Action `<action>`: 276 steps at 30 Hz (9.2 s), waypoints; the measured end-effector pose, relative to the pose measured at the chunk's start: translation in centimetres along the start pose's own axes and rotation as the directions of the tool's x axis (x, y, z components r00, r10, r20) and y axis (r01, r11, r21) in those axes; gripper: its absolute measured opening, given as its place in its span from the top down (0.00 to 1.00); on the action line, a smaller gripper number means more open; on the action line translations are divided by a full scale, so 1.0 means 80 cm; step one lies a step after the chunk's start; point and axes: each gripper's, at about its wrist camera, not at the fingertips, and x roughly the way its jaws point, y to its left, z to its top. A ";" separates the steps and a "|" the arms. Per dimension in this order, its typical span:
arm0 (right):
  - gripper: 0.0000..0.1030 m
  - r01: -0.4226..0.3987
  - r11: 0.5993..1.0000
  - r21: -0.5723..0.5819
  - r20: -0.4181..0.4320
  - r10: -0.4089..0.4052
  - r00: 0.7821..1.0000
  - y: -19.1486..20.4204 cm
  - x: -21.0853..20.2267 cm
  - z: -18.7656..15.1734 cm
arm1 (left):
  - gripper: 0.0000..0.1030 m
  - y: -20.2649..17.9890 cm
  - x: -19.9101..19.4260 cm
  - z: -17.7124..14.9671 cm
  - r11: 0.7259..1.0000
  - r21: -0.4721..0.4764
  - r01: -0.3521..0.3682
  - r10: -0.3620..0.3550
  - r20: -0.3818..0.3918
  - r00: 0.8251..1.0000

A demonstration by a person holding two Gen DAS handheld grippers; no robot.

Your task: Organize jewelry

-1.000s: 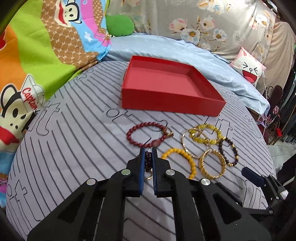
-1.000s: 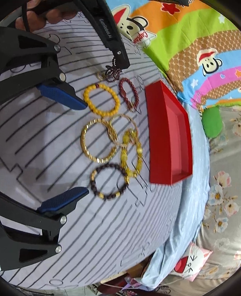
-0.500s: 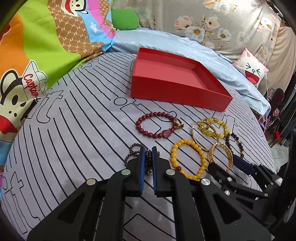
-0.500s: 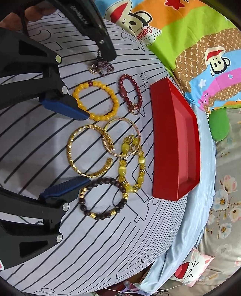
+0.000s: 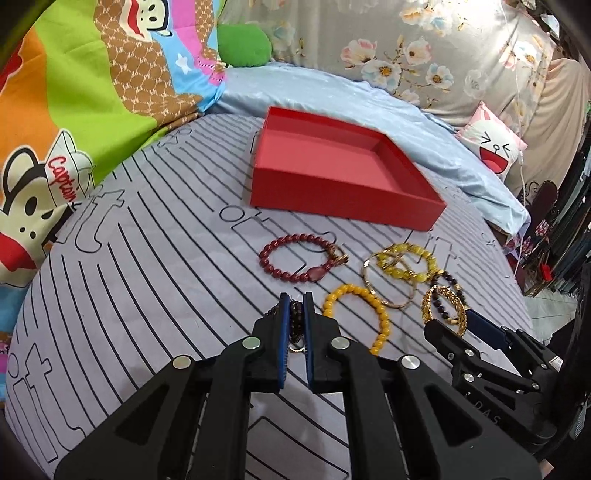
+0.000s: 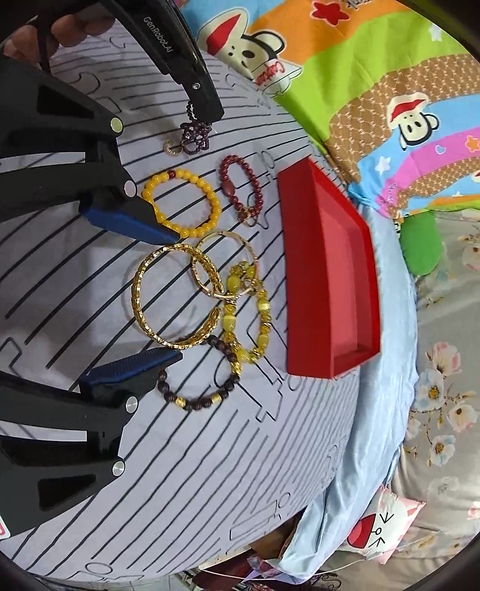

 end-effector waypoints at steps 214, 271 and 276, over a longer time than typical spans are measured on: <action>0.92 0.042 0.994 0.104 -0.015 -0.041 0.999 -0.078 0.005 0.025 | 0.93 -0.004 0.056 0.036 0.998 0.062 -0.027 0.030 -0.049 0.998; 0.76 -0.005 0.998 -0.066 -0.002 0.005 1.000 -0.030 0.185 0.241 | 0.84 -0.020 0.236 0.232 0.982 0.152 -0.109 0.116 -0.037 0.992; 0.76 -0.007 0.998 -0.067 0.019 0.008 1.000 -0.027 0.164 0.237 | 0.84 -0.027 0.219 0.226 0.980 0.160 -0.120 0.125 -0.022 0.992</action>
